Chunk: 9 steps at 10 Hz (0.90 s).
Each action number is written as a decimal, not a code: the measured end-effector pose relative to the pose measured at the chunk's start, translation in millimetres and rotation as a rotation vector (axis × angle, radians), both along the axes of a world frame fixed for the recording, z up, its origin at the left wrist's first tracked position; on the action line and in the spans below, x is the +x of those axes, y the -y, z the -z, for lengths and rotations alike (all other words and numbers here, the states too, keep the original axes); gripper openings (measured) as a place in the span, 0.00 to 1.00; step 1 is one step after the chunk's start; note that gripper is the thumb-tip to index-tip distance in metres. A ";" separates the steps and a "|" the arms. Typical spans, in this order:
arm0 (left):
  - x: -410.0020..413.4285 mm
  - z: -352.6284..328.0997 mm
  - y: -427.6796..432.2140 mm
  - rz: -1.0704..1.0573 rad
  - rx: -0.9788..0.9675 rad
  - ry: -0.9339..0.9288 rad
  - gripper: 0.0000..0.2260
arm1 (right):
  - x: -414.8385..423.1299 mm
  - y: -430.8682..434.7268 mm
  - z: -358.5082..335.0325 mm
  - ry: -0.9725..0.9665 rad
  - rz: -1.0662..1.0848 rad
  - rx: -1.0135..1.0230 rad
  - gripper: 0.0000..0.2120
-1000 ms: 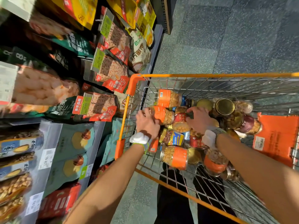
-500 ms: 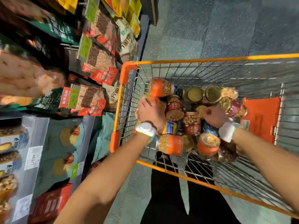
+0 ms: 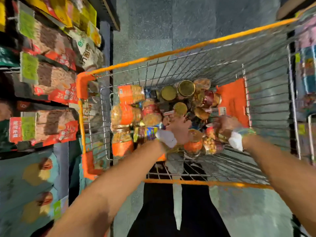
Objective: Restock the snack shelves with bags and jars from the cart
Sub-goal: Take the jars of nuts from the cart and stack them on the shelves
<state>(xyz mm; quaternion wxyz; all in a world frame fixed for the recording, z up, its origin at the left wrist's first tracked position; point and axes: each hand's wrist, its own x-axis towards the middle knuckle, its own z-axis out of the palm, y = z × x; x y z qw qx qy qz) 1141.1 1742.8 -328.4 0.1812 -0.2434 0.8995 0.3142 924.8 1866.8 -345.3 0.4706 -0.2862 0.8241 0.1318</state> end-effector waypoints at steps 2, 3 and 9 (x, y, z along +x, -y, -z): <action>-29.4 6.2 -38.7 0.147 0.176 0.203 0.20 | 4.2 -14.6 11.4 -0.023 -0.255 0.101 0.37; -37.7 9.5 -45.6 0.046 0.073 0.185 0.20 | 8.4 0.3 22.0 0.129 -0.296 0.229 0.53; -72.9 -30.3 -12.5 -0.266 0.463 0.091 0.56 | -34.3 75.6 -87.4 0.219 -0.065 0.037 0.35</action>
